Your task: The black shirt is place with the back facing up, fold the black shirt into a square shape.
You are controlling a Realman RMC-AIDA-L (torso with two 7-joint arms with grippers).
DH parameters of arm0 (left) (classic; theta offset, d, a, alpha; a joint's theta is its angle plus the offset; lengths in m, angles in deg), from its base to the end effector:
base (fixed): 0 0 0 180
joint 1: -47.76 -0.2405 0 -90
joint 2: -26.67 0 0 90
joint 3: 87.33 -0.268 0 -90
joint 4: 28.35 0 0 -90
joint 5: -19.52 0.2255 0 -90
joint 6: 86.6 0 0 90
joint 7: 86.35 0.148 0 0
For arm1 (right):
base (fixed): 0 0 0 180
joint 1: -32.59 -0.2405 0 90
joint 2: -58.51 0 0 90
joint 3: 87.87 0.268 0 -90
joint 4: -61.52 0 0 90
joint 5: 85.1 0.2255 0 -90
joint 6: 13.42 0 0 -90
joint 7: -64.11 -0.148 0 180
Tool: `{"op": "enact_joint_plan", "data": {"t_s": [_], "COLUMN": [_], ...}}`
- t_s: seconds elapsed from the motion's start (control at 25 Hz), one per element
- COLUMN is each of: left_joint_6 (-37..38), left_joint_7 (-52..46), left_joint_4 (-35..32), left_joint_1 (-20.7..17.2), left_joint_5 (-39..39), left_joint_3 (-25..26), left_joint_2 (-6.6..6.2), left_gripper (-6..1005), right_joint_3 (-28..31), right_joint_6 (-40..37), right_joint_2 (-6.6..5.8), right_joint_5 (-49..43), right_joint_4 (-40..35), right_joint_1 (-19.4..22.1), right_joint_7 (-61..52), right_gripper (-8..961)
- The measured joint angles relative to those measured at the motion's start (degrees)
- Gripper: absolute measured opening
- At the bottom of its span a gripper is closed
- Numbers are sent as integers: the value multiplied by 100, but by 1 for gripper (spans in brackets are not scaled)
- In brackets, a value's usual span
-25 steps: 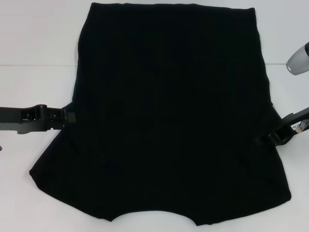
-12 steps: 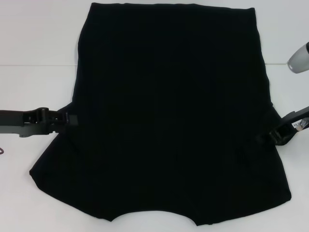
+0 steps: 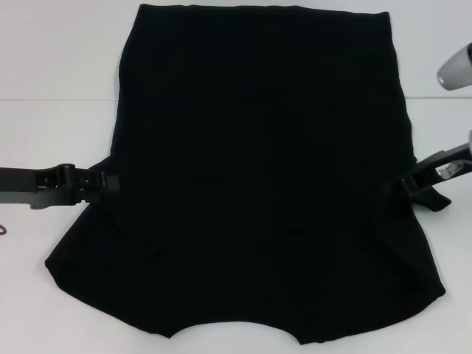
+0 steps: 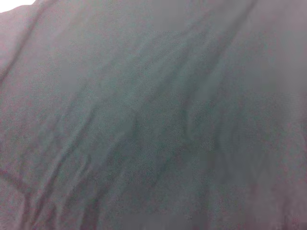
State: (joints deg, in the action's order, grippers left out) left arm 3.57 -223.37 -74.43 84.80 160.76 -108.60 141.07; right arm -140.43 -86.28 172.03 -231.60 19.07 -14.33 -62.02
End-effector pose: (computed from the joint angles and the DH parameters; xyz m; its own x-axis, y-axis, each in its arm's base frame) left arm -0.3129 0.3816 0.0700 0.1437 0.8873 0.4383 0.9873 -0.1588 -0.0021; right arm 0.2513 0.4482 0.0185 0.7089 -0.7048 -0.0276 -0.6448 -0.6317 -0.4303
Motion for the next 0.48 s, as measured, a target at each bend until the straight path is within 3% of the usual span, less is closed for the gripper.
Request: {"op": "enact_joint_plan", "data": {"t_s": [0.16,0.48], "left_joint_6": [8,11], "left_joint_7": [1,32], "left_joint_4": [3,3], "left_joint_1": [-17,-84], "left_joint_5": [0,0], "left_joint_3": [4,99], "left_joint_2": [1,17], "left_gripper": [534,535], "right_joint_3": [-65,-287], "right_joint_6": [93,-66], "right_joint_2": [72,65], "right_joint_5": [-98,-111], "right_joint_4": [2,12], "right_joint_1": [-95,-120], "right_joint_7": [0,44], "right_gripper": [18,18]}}
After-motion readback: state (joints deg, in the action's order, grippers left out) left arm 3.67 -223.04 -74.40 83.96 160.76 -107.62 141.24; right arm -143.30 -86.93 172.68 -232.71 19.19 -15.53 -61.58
